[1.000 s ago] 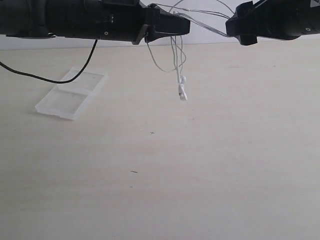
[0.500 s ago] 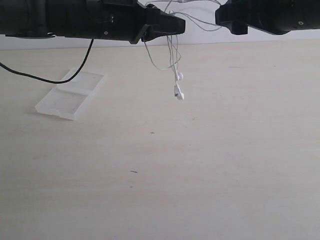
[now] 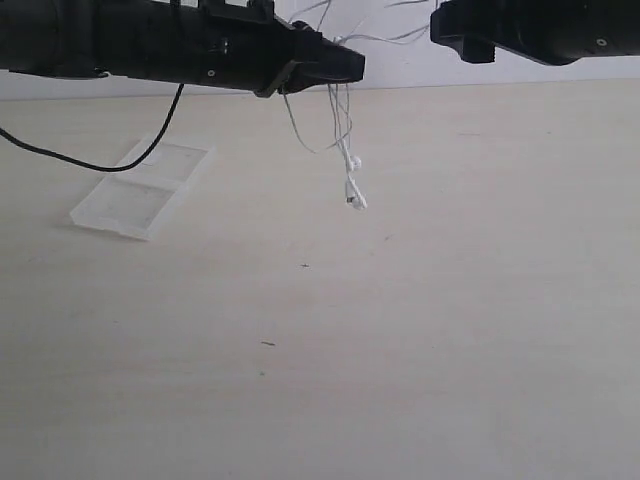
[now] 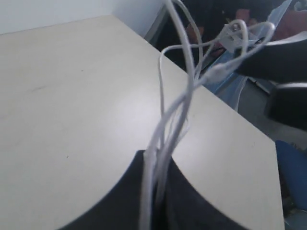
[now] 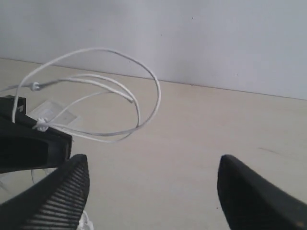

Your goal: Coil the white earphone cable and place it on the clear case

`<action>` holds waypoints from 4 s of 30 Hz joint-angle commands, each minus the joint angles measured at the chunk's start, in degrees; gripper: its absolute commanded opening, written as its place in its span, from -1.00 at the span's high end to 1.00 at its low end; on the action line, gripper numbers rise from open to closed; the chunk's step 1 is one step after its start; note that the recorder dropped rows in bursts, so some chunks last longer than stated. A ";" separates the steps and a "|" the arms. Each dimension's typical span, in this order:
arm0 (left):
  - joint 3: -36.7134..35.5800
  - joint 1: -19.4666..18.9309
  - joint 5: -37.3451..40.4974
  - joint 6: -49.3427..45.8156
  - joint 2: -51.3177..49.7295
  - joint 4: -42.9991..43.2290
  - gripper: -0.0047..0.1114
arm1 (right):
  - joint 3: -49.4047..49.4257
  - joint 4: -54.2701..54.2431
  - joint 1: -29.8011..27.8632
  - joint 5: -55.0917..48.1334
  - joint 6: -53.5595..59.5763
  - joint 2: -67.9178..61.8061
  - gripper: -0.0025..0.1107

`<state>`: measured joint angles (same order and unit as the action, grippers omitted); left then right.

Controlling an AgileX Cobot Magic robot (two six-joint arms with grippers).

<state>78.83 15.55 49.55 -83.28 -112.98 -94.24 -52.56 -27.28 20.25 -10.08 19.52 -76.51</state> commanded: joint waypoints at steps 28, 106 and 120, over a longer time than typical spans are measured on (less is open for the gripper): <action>-0.05 -15.04 -7.91 13.51 0.34 20.00 0.92 | 0.11 -0.40 -0.26 4.39 1.53 0.63 -0.28; -4.62 -18.39 -29.14 40.33 -9.06 44.19 0.92 | 0.11 -1.21 -0.26 5.84 1.30 -3.28 -0.28; -0.74 -14.76 -29.28 40.58 -9.57 45.84 0.92 | 0.11 -1.25 -0.26 5.84 1.41 -3.28 -0.28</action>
<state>77.69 0.85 20.73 -43.07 -122.74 -49.07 -52.56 -28.57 20.25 -5.00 20.42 -79.75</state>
